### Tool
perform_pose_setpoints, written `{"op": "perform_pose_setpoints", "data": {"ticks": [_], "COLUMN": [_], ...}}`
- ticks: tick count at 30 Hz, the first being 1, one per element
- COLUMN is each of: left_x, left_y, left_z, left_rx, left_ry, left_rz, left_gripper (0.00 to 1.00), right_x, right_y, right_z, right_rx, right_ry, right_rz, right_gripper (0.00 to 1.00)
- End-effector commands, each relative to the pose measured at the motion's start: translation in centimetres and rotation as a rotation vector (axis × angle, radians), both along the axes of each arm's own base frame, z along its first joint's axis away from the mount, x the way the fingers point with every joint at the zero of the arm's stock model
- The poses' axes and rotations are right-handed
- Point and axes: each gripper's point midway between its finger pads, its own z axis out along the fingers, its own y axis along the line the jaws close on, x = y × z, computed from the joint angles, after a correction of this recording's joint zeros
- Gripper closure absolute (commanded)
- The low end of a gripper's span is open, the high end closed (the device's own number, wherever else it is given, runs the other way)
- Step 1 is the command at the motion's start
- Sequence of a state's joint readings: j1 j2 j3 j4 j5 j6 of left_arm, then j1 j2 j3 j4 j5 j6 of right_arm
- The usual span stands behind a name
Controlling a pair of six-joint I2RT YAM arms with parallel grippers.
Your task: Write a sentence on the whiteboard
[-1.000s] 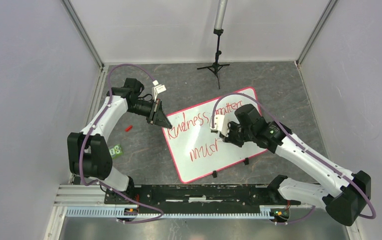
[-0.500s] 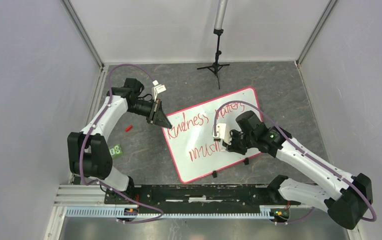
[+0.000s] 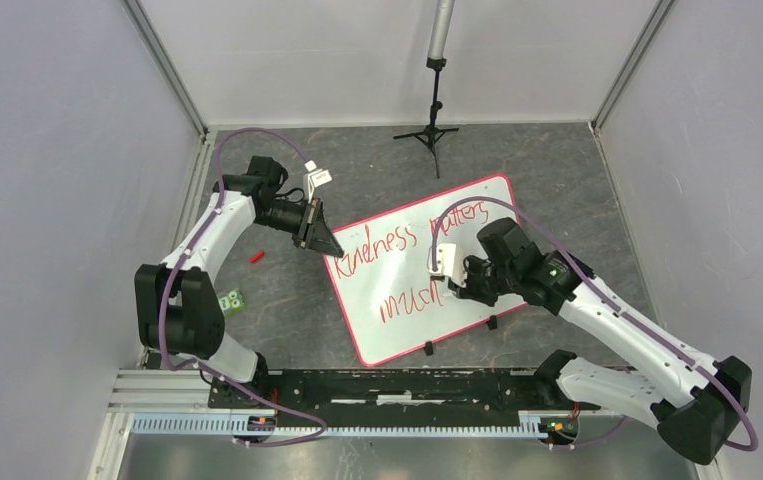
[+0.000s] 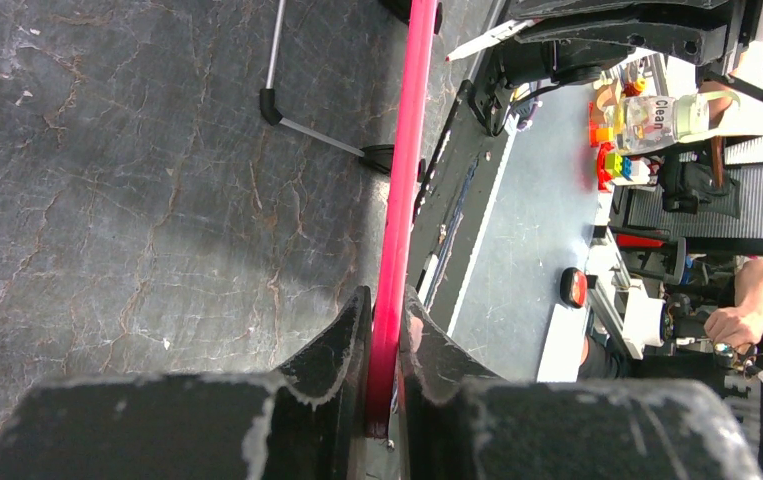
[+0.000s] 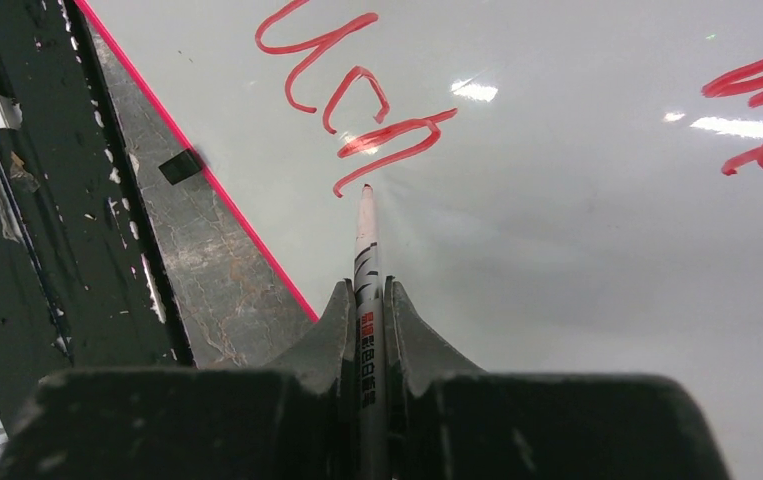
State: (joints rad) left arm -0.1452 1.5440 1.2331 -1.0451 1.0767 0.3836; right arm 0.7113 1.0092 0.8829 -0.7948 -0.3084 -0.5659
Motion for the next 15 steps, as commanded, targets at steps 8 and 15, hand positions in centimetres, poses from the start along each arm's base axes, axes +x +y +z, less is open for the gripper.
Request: {"op": "perform_pose_setpoints", "data": {"ticks": [8, 15], "left_x": [0.9, 0.9], "left_y": [0.3, 0.4], "left_z": [-0.7, -0.7], "left_rx": [0.052, 0.056], "left_ry": [-0.081, -0.087], "left_rz": [-0.012, -0.011], "left_gripper": [0.98, 0.98], "right_x": [2.1, 2.4], "right_y": [-0.5, -0.3], "right_z": [-0.1, 0.7], "right_rx": [-0.043, -0.031], "right_ry": [-0.068, -0.087], "right_rz": [-0.053, -0.053], "right_gripper": [1.0, 1.0]}}
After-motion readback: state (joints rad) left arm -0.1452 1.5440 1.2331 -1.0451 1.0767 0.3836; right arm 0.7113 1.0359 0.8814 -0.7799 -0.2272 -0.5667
